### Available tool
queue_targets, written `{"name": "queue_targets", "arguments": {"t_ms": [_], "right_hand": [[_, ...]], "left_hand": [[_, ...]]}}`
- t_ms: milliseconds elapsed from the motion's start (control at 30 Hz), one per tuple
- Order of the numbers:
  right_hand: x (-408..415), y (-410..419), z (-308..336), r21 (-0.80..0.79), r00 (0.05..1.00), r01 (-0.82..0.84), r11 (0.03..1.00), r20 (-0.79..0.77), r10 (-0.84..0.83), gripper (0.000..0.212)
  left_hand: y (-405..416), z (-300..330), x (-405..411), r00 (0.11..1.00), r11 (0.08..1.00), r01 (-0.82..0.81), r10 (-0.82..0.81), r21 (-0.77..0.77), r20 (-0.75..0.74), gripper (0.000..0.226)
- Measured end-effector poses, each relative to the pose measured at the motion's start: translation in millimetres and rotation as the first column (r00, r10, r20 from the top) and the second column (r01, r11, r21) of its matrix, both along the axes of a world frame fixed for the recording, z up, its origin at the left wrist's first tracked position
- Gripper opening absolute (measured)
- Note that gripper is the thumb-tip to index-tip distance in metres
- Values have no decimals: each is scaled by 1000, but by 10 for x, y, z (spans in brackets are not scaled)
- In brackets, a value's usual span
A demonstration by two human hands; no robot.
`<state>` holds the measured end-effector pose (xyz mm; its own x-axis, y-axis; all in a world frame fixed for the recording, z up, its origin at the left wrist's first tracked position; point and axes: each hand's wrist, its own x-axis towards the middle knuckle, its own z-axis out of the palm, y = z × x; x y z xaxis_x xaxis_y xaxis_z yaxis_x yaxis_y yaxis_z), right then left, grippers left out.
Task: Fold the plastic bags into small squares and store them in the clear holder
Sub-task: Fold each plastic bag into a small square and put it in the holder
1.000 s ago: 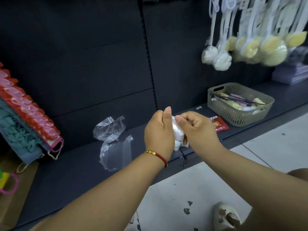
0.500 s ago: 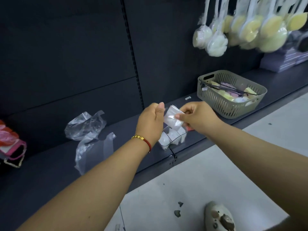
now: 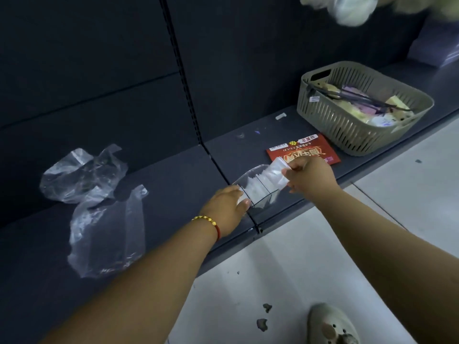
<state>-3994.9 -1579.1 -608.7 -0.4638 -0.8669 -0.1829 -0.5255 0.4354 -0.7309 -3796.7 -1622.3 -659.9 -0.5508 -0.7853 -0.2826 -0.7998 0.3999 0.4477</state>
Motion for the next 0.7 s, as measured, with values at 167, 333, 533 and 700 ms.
{"name": "queue_targets", "arguments": {"t_ms": [167, 333, 533, 700], "right_hand": [[-38, -137, -353, 36, 998, 28, 999, -62, -26, 23], [-2, -210, -510, 24, 994, 55, 998, -96, -52, 26], [8, -238, -629, -31, 992, 74, 997, -100, -77, 21], [43, -228, -767, -46, 994, 89, 995, -63, -92, 21]], "left_hand": [[-216, -218, -203, 985, 989, 135, -127, -66, 116, 49], [-378, -383, -354, 969, 970, 220, -205, -104, 141, 49], [-511, -475, -411, 971, 964, 229, -216, -139, 104, 47], [-540, -510, -369, 966, 945, 257, -243, -201, 89, 45]]}}
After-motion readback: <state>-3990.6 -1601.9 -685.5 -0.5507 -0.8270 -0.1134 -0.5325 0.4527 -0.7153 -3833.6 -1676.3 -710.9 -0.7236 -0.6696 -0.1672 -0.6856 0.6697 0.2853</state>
